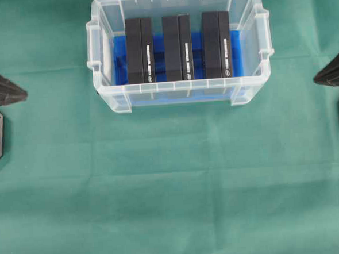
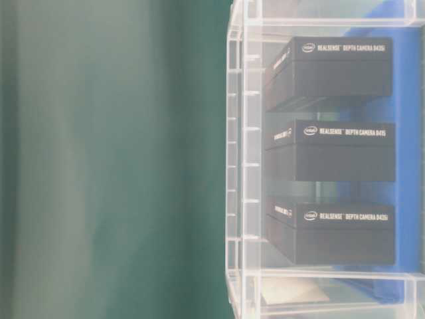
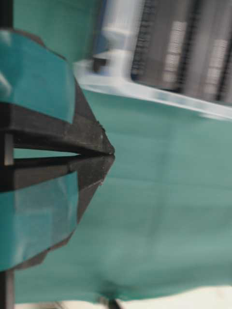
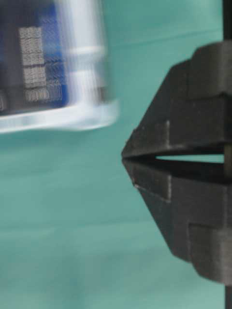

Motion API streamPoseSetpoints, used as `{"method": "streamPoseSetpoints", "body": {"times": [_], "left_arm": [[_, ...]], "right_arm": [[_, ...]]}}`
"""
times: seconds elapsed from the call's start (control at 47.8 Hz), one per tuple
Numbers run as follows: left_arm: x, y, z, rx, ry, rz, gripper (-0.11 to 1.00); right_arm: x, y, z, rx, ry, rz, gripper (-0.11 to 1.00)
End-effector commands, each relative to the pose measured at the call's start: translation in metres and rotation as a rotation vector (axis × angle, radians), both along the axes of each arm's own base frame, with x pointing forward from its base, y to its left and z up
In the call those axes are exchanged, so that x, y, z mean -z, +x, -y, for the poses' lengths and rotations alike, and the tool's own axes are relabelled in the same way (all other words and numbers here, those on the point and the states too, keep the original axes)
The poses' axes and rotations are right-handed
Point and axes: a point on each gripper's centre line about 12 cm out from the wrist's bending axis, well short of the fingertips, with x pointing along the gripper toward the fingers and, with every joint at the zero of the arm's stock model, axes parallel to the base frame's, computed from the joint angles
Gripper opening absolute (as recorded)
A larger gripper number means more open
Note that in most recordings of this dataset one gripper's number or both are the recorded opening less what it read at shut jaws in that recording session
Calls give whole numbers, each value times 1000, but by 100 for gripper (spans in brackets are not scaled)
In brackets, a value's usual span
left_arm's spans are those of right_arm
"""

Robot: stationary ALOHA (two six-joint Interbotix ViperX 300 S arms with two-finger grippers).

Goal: Take out the box from the case.

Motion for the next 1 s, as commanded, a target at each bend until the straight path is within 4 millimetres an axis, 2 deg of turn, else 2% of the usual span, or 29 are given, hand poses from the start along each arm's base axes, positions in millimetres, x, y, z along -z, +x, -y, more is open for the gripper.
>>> {"method": "streamPoseSetpoints", "body": {"times": [0.0, 0.146, 0.314, 0.753, 0.982], "left_arm": [[4, -1, 0, -15, -16, -124, 1], [18, -3, 1, -44, -47, -326, 1], [22, -6, 4, -38, -46, -443, 1], [23, -6, 5, -79, -87, -473, 1], [23, -5, 5, -283, -288, -478, 1]], "right_arm": [[0, -4, 3, 38, -4, -134, 0], [5, -14, 5, 98, 5, -359, 0], [1, -21, 5, 110, 6, -456, 0], [2, -17, 5, 135, 16, -465, 0], [2, -17, 5, 387, 135, -442, 0]]}}
